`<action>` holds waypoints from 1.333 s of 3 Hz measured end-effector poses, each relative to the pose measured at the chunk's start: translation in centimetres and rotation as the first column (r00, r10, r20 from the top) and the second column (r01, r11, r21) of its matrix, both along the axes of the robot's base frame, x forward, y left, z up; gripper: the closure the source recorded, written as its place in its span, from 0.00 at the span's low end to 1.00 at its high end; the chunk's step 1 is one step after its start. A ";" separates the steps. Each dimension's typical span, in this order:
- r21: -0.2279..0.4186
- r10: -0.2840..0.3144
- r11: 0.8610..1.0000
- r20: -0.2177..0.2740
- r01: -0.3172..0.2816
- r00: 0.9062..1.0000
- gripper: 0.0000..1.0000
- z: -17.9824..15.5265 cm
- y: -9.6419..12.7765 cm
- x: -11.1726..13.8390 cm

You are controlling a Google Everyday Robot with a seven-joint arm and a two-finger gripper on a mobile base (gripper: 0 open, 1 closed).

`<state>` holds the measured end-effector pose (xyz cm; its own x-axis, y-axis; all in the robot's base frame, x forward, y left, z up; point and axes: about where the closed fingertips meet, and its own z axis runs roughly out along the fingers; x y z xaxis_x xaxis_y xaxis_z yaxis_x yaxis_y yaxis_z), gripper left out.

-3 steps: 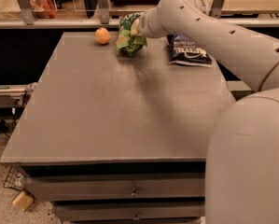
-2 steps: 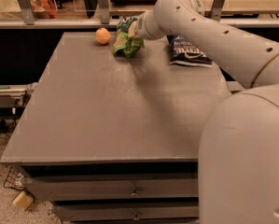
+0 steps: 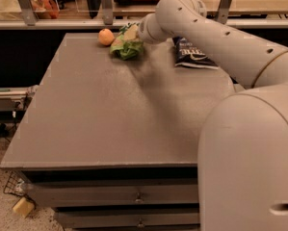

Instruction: Move green rice chip bag near orange

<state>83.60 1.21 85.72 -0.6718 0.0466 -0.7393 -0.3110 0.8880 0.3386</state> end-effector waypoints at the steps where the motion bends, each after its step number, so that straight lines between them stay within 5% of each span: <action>1: -0.011 -0.007 1.000 0.002 0.007 1.000 0.00 0.2 -0.4 -0.4; 3: -0.042 0.012 0.999 0.124 -0.006 0.992 0.00 5.3 -4.1 -3.4; 4: 0.045 0.040 0.998 0.244 -0.052 0.969 0.00 10.9 -6.7 -6.1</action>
Offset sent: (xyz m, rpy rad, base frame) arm -0.0202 -0.0351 0.0333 -0.0348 -0.0644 -0.0316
